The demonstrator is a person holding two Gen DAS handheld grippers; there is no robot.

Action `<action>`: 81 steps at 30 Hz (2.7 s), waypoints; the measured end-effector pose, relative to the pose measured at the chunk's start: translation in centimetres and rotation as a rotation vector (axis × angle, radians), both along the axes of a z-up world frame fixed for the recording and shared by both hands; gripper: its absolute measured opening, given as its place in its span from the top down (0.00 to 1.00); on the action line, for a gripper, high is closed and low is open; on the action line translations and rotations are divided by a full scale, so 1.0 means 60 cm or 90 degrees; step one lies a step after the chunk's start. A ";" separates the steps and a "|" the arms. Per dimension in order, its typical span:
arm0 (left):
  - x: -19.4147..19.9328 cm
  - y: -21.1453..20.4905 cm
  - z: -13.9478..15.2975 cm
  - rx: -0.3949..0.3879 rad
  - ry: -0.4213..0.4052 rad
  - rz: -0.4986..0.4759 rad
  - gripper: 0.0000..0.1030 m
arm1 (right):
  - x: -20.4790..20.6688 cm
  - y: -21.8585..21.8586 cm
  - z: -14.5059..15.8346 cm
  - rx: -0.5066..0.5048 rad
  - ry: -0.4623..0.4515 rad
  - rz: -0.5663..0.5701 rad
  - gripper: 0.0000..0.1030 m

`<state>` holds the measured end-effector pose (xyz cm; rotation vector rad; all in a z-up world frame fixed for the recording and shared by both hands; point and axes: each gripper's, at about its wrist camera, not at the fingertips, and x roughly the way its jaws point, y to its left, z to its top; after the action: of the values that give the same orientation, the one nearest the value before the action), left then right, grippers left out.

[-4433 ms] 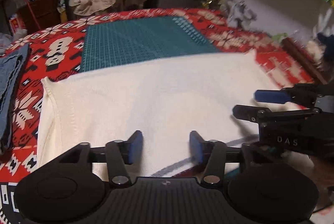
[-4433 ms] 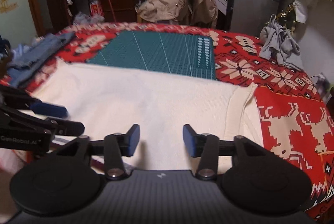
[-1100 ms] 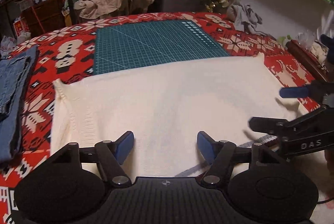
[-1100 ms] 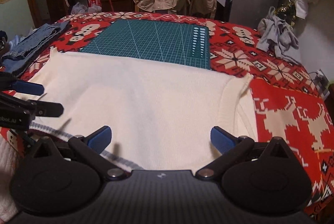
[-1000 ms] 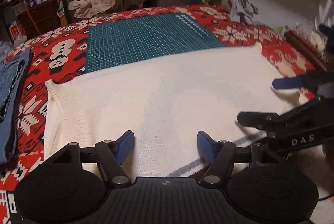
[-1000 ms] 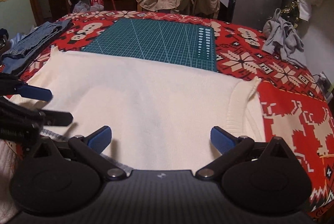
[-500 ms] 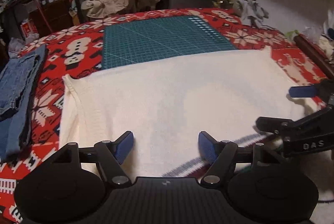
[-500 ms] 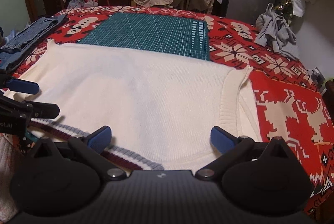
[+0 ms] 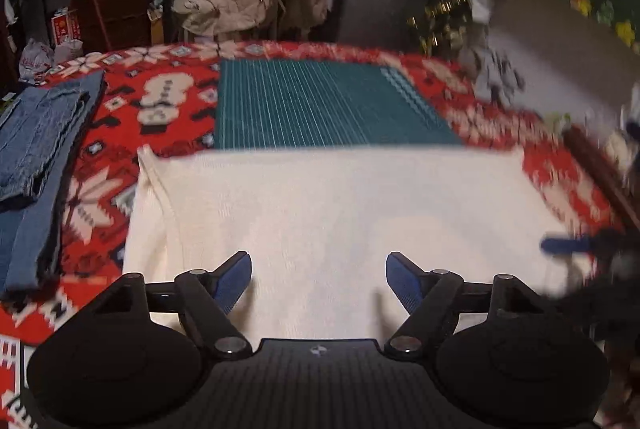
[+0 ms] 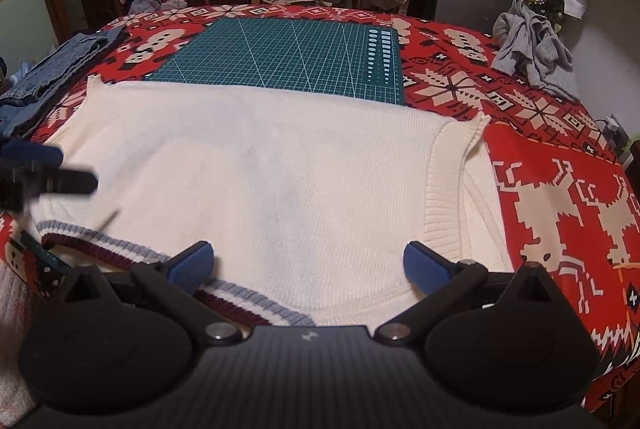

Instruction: Fold clothes

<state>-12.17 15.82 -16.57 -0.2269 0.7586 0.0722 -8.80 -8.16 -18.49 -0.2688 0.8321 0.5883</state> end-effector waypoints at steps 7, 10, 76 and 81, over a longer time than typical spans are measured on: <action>0.078 0.069 -0.034 -0.058 -0.004 0.038 0.34 | 0.003 -0.001 0.002 0.002 -0.001 -0.003 0.01; 0.073 0.069 -0.036 -0.056 -0.014 0.006 0.32 | 0.006 -0.003 0.002 0.004 -0.002 -0.009 0.01; 0.047 0.043 -0.034 0.021 0.025 -0.020 0.77 | 0.001 -0.002 -0.014 0.001 -0.053 -0.020 0.01; -0.002 0.027 -0.032 0.054 0.048 -0.032 0.76 | 0.007 -0.002 -0.012 0.002 -0.037 -0.021 0.01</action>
<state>-12.26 17.43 -18.48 -0.1248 0.8341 0.0649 -8.40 -8.28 -19.20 -0.2682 0.7786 0.5482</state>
